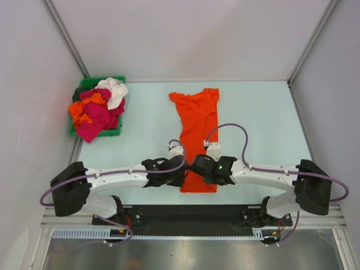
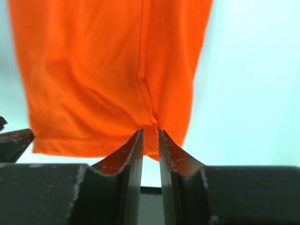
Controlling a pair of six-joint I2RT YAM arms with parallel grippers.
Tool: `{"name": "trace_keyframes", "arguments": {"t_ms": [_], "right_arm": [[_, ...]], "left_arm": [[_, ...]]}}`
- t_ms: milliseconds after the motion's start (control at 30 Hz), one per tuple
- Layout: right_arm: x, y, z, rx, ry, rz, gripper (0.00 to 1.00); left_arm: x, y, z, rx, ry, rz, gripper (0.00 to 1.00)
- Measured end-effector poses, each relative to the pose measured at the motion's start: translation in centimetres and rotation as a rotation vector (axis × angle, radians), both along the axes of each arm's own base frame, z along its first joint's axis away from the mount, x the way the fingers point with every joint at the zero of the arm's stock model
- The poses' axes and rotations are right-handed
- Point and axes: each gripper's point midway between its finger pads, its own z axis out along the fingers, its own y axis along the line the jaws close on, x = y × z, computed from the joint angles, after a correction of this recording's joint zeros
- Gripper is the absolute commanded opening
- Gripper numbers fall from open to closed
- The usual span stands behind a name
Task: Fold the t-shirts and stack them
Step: Rotate the tshirt 90 degrees
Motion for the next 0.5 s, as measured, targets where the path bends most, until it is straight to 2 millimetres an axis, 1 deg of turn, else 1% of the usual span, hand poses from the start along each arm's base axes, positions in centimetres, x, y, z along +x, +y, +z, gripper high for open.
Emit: {"name": "trace_keyframes", "arguments": {"t_ms": [67, 167, 233, 267, 367, 433, 500], "right_arm": [[0.4, -0.2, 1.6, 0.007, -0.03, -0.003, 0.26], [1.4, 0.5, 4.2, 0.066, -0.08, -0.013, 0.26], [2.0, 0.9, 5.7, 0.109, -0.11, -0.022, 0.26], [2.1, 0.8, 6.2, 0.121, -0.121, -0.028, 0.26], [1.8, 0.2, 5.9, 0.122, -0.117, -0.036, 0.26], [1.2, -0.7, 4.8, 0.115, -0.104, -0.046, 0.27], [0.3, -2.2, 3.0, 0.094, -0.074, -0.057, 0.27]], "left_arm": [[-0.1, 0.2, 0.7, -0.006, -0.017, 0.005, 0.41], [-0.6, 0.2, 2.0, -0.029, -0.039, 0.006, 0.41], [-1.0, 0.1, 2.3, -0.035, -0.039, 0.004, 0.42], [-1.1, 0.0, 2.4, -0.036, -0.038, 0.004, 0.42], [-1.7, 0.0, 2.2, -0.036, -0.028, 0.018, 0.42], [-2.3, -0.2, 2.0, -0.045, -0.016, 0.03, 0.42], [-3.0, 0.1, 1.1, -0.044, 0.002, 0.045, 0.41]]}}
